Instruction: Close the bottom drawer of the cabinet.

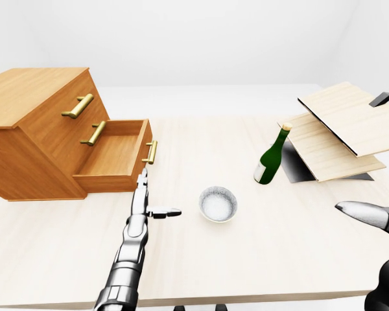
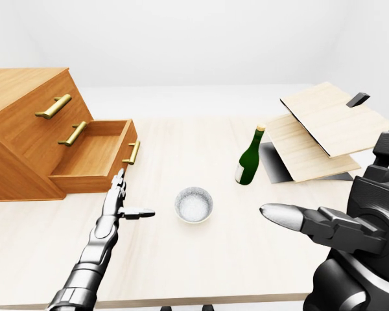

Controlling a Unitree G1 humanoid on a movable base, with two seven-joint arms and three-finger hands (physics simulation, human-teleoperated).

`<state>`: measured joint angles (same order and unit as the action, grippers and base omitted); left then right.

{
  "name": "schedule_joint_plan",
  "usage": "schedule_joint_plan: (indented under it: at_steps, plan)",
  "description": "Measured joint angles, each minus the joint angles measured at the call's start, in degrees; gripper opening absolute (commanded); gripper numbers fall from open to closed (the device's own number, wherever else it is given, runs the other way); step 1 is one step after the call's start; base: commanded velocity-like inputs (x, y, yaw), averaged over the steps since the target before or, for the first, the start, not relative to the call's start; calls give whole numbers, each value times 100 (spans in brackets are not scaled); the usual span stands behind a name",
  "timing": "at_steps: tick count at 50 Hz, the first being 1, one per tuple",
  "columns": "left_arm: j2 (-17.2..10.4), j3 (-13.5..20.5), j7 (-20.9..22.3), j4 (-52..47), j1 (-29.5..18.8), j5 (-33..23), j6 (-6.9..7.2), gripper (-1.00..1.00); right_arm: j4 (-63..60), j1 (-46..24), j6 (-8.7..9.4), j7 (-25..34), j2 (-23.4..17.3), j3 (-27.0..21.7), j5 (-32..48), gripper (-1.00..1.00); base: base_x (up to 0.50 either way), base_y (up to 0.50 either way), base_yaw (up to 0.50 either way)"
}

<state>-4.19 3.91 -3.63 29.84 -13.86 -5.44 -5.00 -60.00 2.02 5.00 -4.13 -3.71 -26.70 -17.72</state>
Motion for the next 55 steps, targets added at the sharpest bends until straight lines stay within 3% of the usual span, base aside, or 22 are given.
schedule_joint_plan:
  at_steps: [16,55]
  plan:
    - [-173,131,2,930,-570,277,0,100,0,28,0,25,19,55,65,100,0,0,0]
    - [-523,296,-70,2263,-1456,556,0,100,0,56,0,48,43,123,125,100,0,0,0]
